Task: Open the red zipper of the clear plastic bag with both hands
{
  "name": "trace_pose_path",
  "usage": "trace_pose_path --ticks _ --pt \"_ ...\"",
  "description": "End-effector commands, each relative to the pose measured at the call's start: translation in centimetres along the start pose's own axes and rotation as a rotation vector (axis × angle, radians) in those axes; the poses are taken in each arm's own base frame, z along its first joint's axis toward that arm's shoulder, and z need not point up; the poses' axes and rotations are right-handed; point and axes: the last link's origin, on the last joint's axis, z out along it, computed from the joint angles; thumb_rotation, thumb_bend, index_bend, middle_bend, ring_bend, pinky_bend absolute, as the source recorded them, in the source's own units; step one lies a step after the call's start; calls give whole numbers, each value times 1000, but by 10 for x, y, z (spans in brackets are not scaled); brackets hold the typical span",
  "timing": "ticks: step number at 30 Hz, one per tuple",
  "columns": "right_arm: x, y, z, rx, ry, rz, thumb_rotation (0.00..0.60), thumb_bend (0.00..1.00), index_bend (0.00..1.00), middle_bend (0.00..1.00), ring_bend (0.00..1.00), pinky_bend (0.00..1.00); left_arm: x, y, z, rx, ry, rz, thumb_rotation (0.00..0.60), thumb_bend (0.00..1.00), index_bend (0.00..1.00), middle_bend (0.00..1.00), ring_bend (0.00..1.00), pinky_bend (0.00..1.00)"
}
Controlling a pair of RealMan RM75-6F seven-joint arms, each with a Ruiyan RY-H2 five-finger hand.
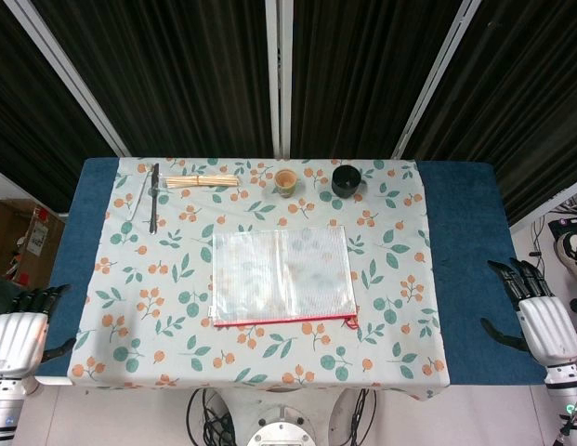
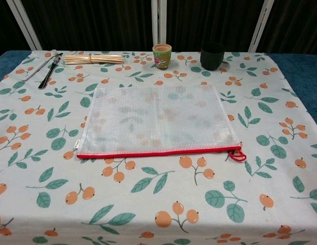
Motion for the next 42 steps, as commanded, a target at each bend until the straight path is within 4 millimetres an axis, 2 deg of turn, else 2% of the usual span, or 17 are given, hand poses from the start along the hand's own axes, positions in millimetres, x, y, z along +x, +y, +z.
trace_pose_path --ticks 1,7,11,17,23,26,33,42 --pt "-1 2 -1 -11 8 6 600 176 84 128 0 0 0 3 1 -3 2 -8 600 25 200 248 206 221" --pt "-1 -1 6 4 -9 11 600 176 84 129 0 0 2 10 8 -44 4 12 600 25 200 248 206 221" --pt "-1 -5 12 27 -18 20 600 176 84 129 0 0 5 30 21 -150 23 12 600 25 212 248 206 220" --pt "3 -12 22 62 -25 15 600 176 84 129 0 0 -5 87 55 -418 15 28 600 24 240 248 206 220" --pt "5 -20 27 85 -34 5 600 176 84 129 0 0 -37 143 86 -601 -41 75 600 23 272 248 206 219" --pt "3 -21 28 86 -42 2 600 176 84 129 0 0 -55 160 95 -655 -58 145 600 23 287 248 206 219" --pt "1 -20 27 69 -47 0 600 176 84 129 0 0 -87 182 98 -693 -108 202 600 23 296 248 206 216" --pt "1 -23 26 68 -47 -5 600 176 84 129 0 0 -104 188 100 -686 -106 228 600 23 301 247 205 216"
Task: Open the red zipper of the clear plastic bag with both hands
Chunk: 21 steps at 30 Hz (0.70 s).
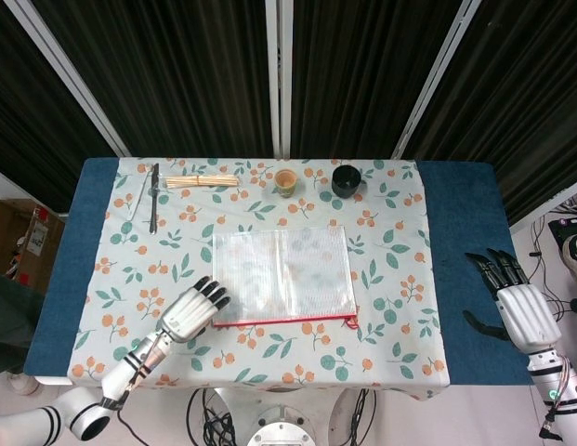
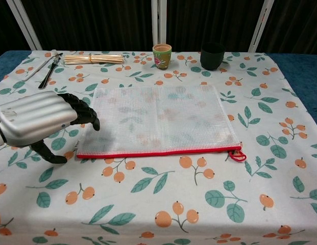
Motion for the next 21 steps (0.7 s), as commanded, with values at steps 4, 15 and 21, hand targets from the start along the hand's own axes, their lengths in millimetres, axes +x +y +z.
trace_pose_path --ticks 4,15,21 --pt "0 1 -1 -8 3 4 600 176 84 128 0 0 -5 4 11 6 19 -48 600 23 310 248 205 215" --pt "3 4 -4 -25 19 2 600 176 84 129 0 0 -6 14 34 -12 94 -167 600 67 379 248 205 215" --pt "4 4 -3 -28 26 1 600 176 84 129 0 0 -15 12 38 -27 108 -204 600 237 426 248 205 215"
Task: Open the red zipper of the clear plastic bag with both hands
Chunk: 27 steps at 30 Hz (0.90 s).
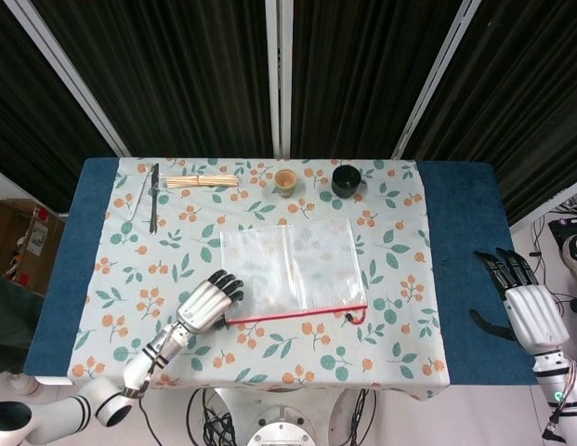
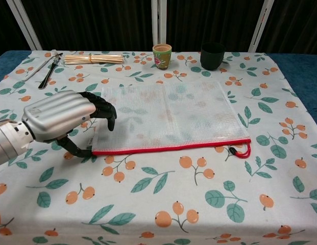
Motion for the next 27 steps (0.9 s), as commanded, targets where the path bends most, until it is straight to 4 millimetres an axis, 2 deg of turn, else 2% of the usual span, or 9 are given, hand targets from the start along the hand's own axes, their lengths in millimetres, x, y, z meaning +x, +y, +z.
trace_pose_path --ticks 1,8,14,17,27 --pt "0 -1 1 1 0 -2 600 176 84 129 0 0 -4 2 3 -18 19 -39 600 269 428 248 205 215" --pt "0 -3 5 7 -1 -5 600 176 84 129 0 0 -8 1 5 -18 65 -101 600 509 453 250 205 216" --pt "0 -5 9 14 0 -6 600 176 84 129 0 0 -6 -6 5 21 131 -173 600 570 526 269 206 218" --pt "1 -6 11 14 0 -4 600 176 84 129 0 0 -1 -21 -1 62 169 -159 600 571 532 271 205 219" --pt "-1 -8 16 27 -7 5 600 176 84 129 0 0 6 -100 -45 322 153 -70 600 574 517 266 199 216"
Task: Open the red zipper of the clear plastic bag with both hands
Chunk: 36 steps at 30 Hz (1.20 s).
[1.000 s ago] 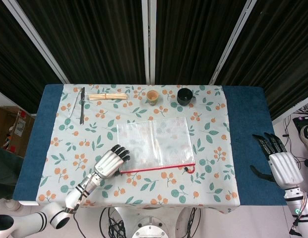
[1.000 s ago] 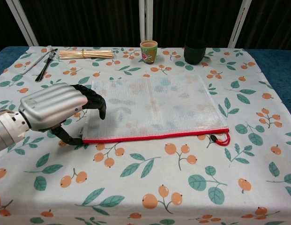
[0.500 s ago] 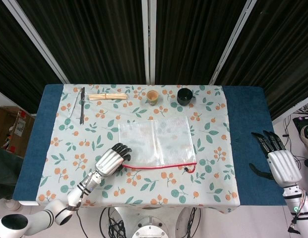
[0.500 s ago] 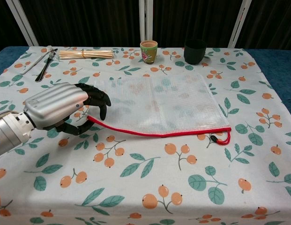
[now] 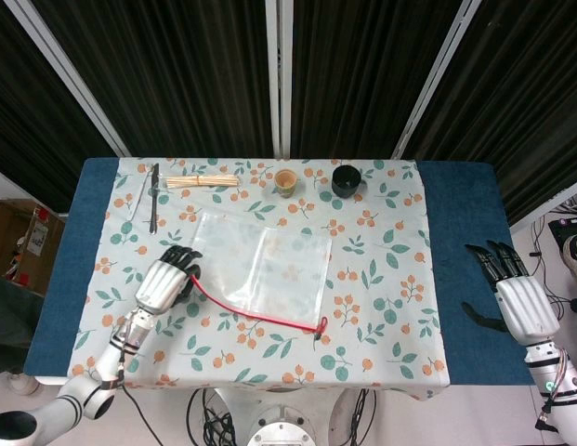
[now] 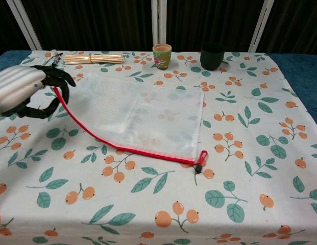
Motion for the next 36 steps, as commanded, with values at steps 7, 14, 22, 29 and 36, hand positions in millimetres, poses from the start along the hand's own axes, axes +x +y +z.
trace_pose_path --ticks 7,14,22,29,36 --pt "-3 -2 0 8 -5 13 600 176 84 129 0 0 -1 -35 -21 117 -117 58 600 578 370 209 165 211" --pt "-3 -5 -1 23 -4 12 600 176 84 129 0 0 22 -23 -24 114 -155 66 600 465 39 51 78 187" --pt "-1 0 -5 8 2 13 600 176 84 129 0 0 67 3 -28 78 -179 138 600 268 27 27 58 181" --pt "-1 1 -6 6 3 13 600 176 84 129 0 0 91 40 -14 35 -158 142 600 115 28 18 49 177" --pt "1 1 -7 8 2 11 600 176 84 129 0 0 97 50 6 17 -219 129 600 91 43 18 43 173"
